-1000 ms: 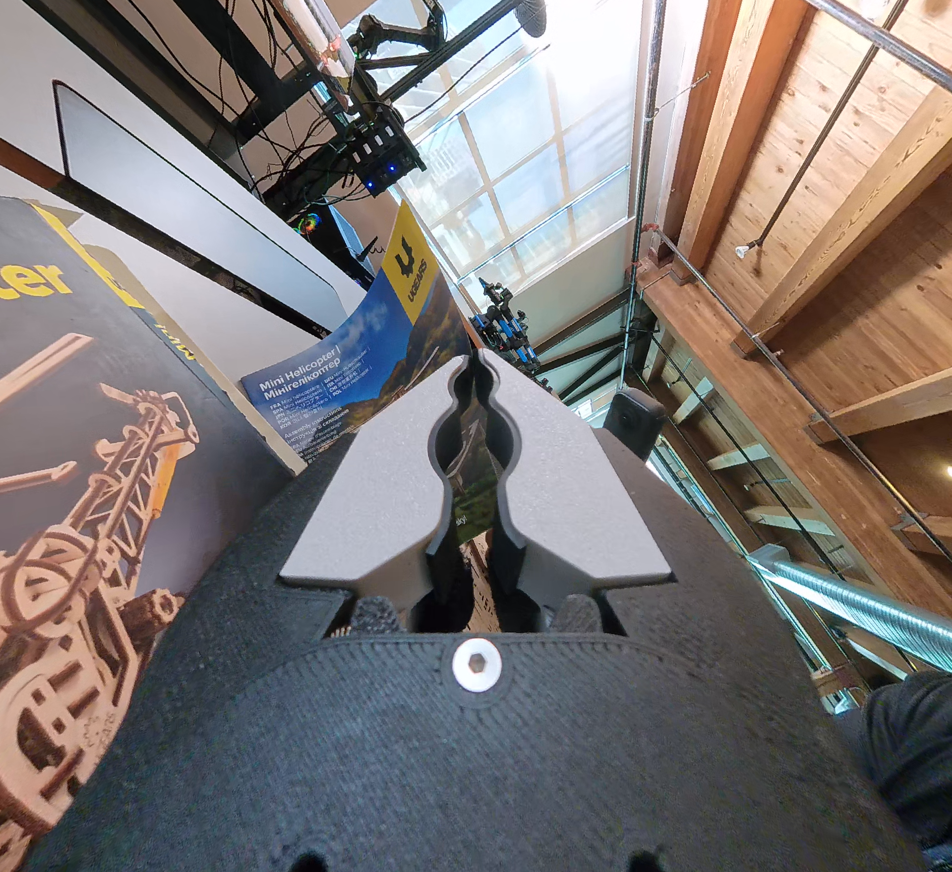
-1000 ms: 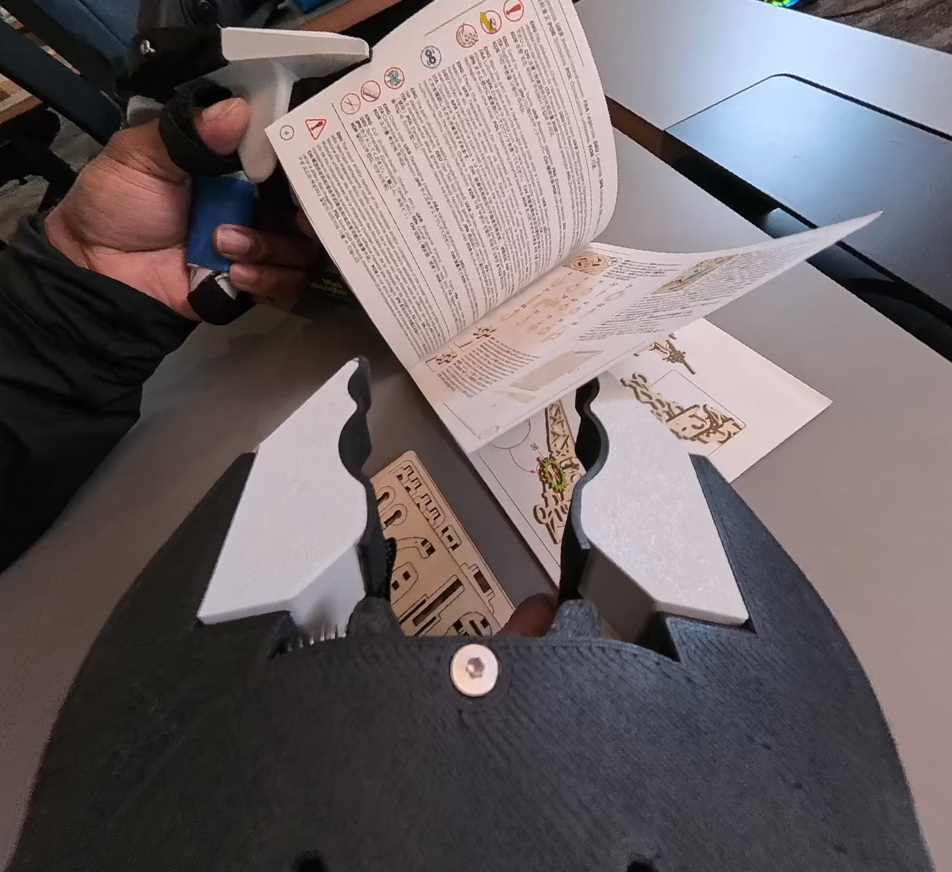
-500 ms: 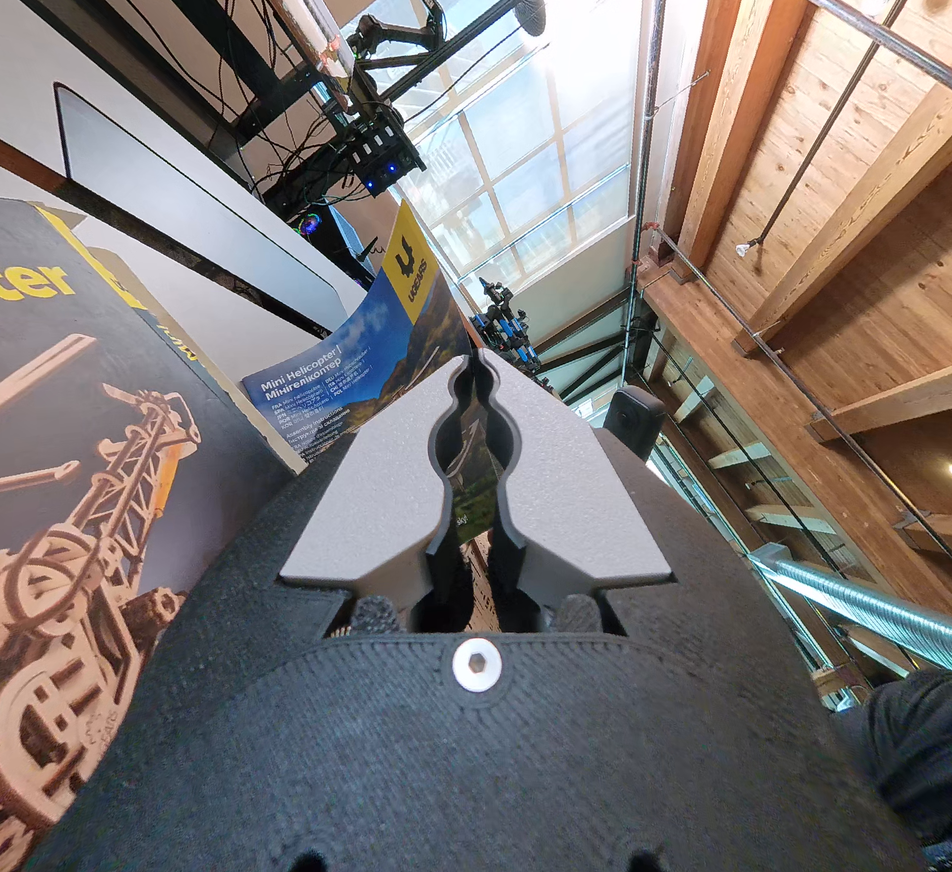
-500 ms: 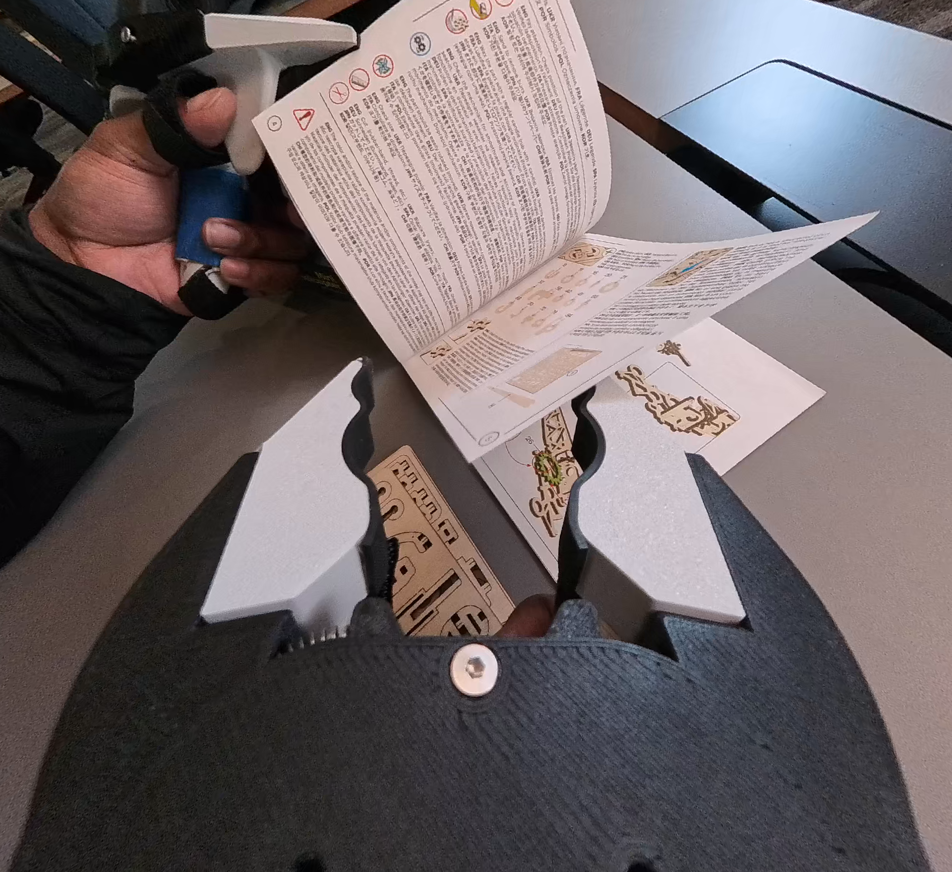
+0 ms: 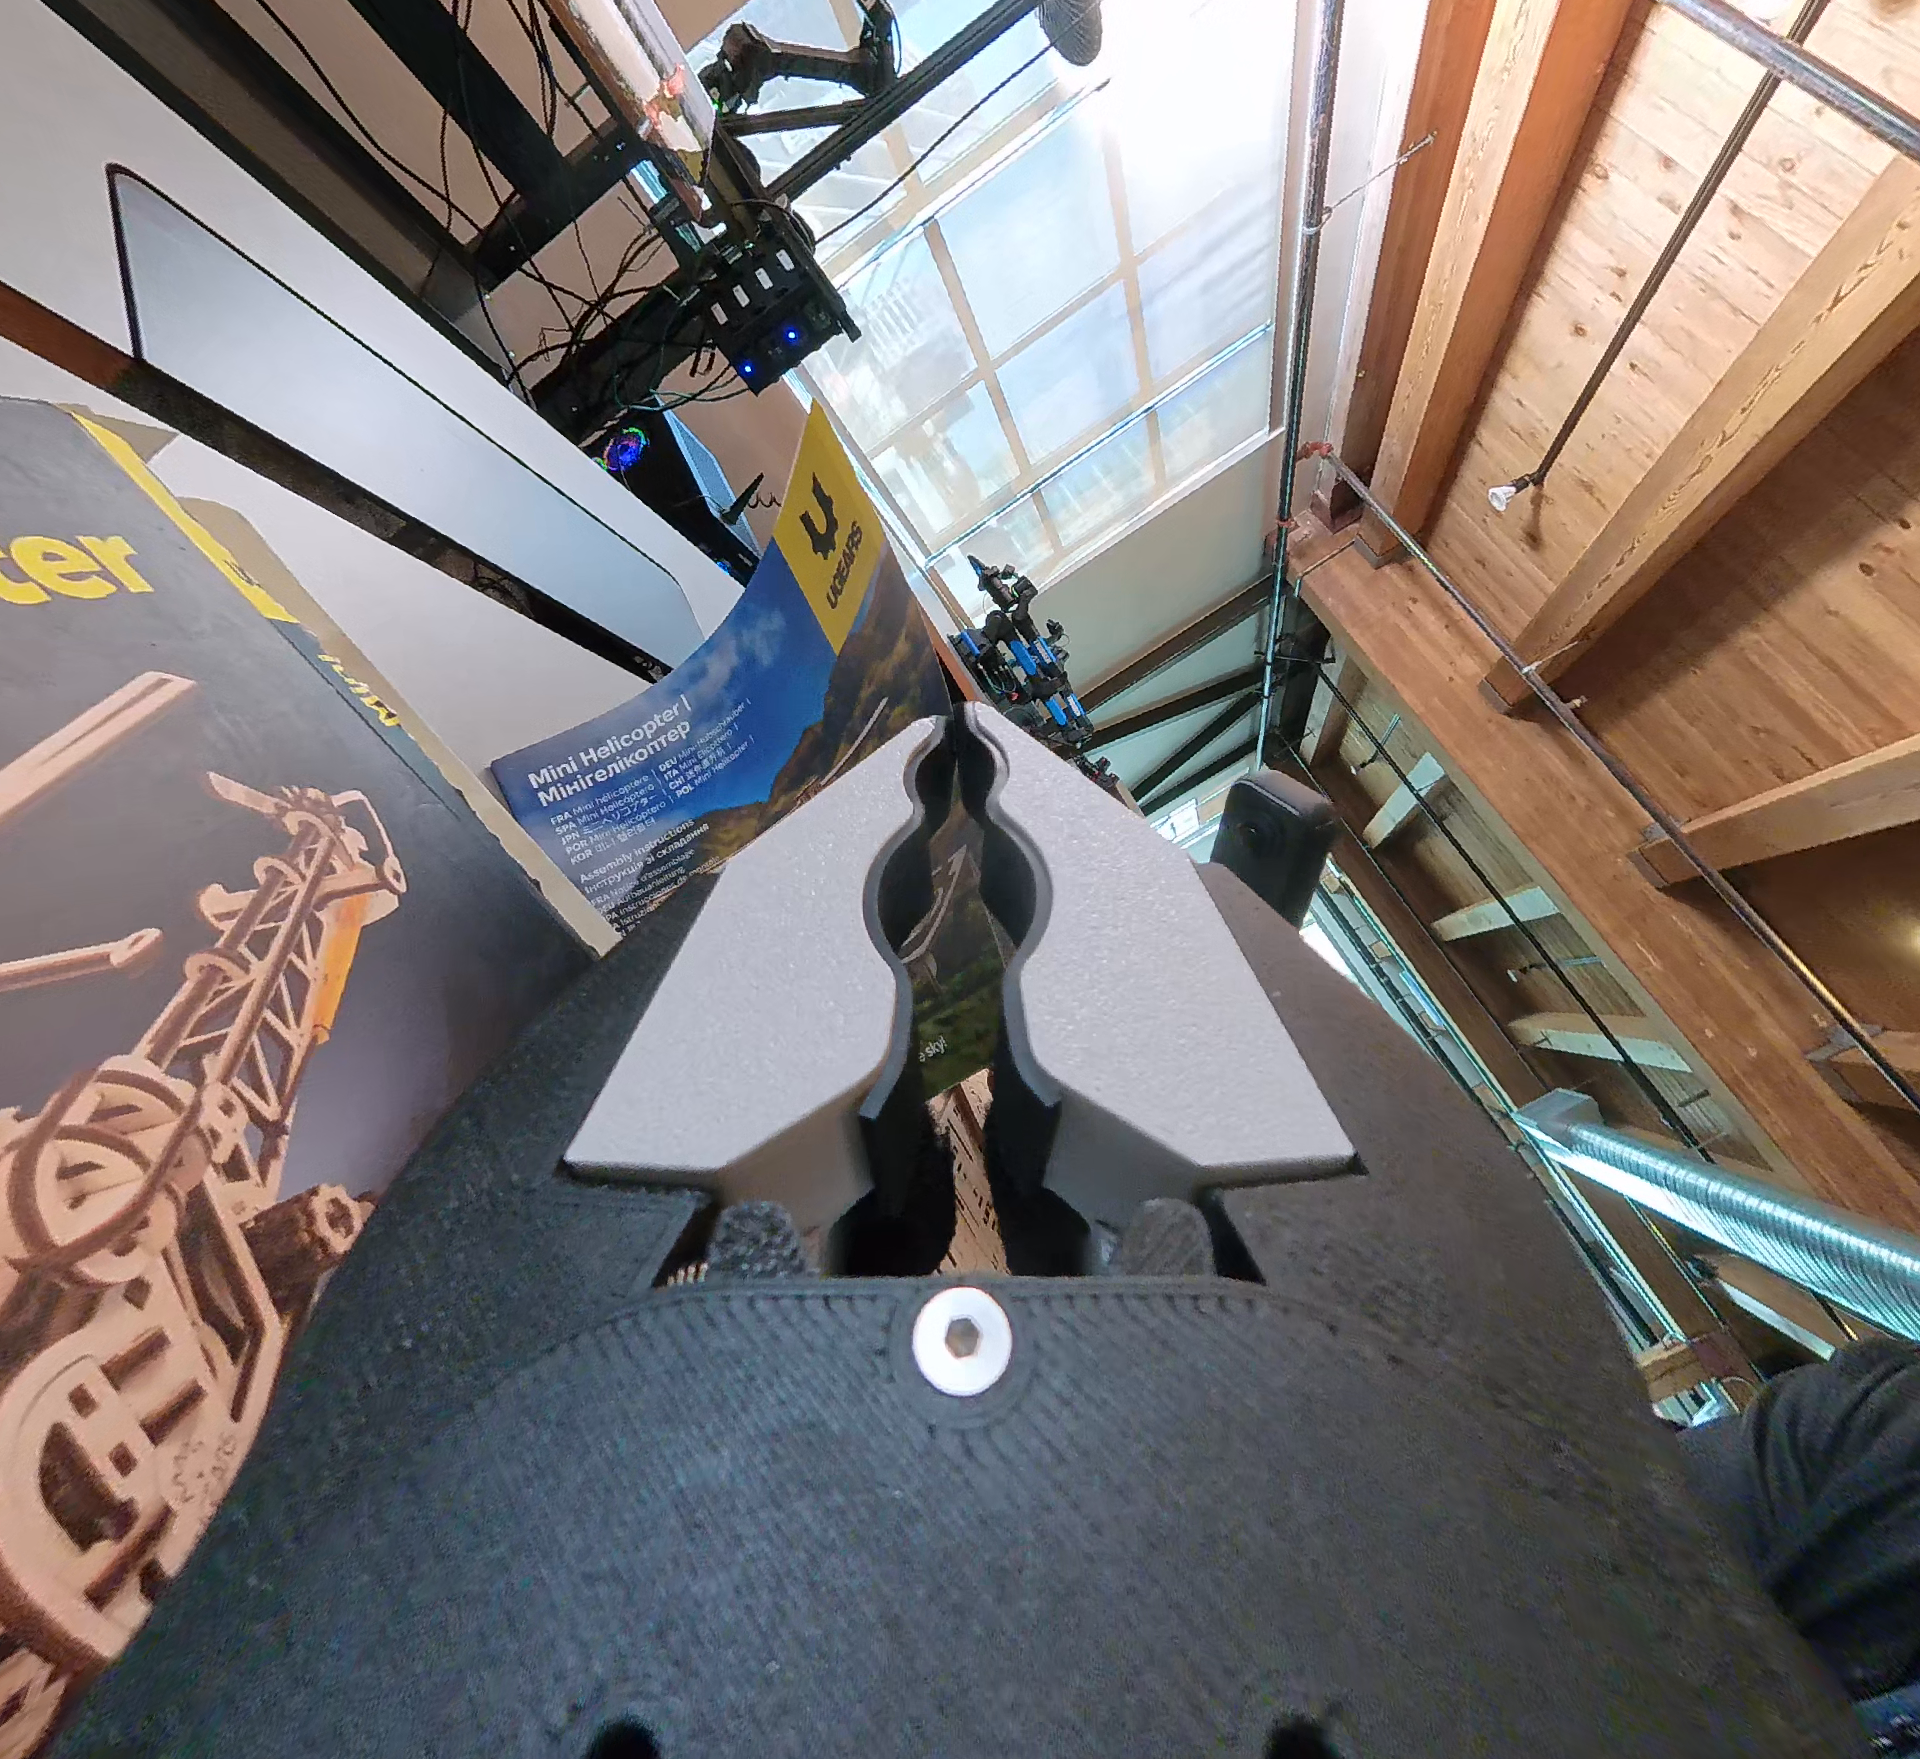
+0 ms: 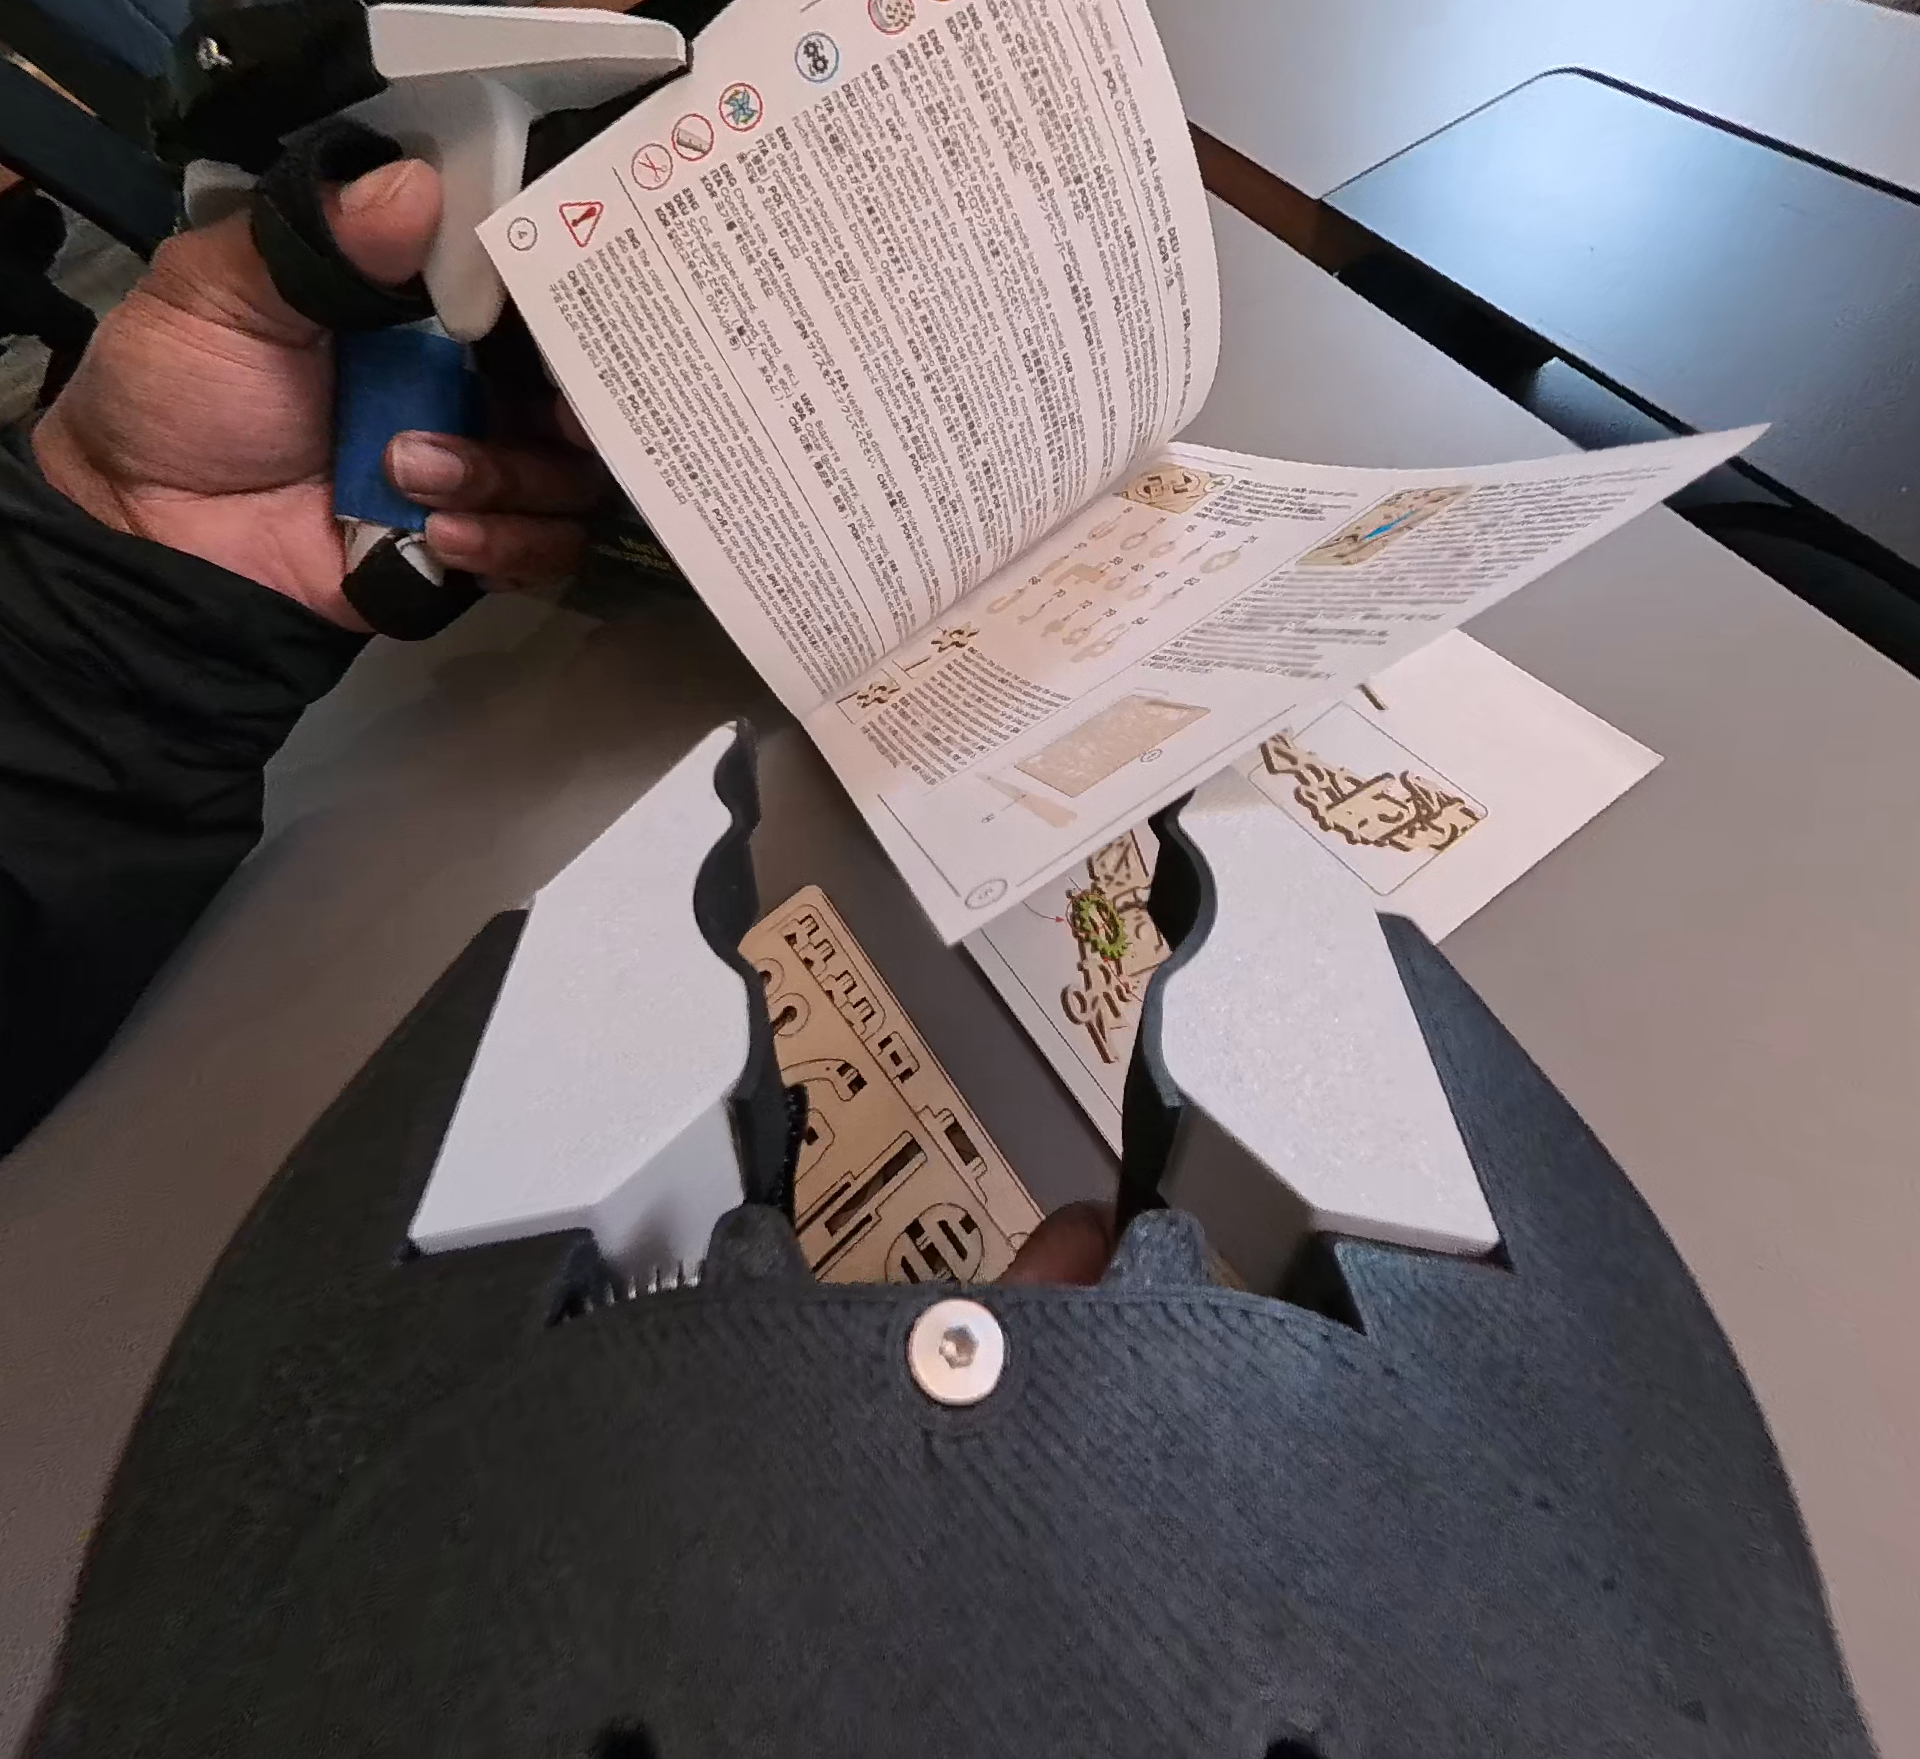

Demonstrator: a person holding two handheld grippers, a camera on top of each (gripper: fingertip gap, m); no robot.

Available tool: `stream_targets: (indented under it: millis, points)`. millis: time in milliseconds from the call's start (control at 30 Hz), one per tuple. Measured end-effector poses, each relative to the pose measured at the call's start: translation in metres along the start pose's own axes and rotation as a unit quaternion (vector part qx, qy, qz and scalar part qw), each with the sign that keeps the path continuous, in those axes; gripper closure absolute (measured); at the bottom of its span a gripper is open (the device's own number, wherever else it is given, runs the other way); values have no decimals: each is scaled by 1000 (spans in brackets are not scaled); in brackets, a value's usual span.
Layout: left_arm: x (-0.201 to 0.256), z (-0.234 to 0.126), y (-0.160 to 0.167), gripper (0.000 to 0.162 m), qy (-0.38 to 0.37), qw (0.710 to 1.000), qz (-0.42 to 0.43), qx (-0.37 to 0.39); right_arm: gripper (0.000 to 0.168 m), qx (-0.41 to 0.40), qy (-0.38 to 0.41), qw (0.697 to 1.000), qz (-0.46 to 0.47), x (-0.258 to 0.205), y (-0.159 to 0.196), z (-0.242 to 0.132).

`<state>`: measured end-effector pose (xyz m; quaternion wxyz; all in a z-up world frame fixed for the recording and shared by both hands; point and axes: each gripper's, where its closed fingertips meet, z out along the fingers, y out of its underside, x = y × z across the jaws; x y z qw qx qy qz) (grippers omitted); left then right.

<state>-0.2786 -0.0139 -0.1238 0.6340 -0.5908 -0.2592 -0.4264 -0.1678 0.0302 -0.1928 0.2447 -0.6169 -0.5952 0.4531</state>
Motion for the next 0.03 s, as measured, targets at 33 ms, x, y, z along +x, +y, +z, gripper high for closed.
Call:
stream_targets:
  millis: [33]
  points:
    - [0, 0, 0, 162, 0, 1000, 0, 0, 93, -3, 1, 1000, 2, 1, 1, 0]
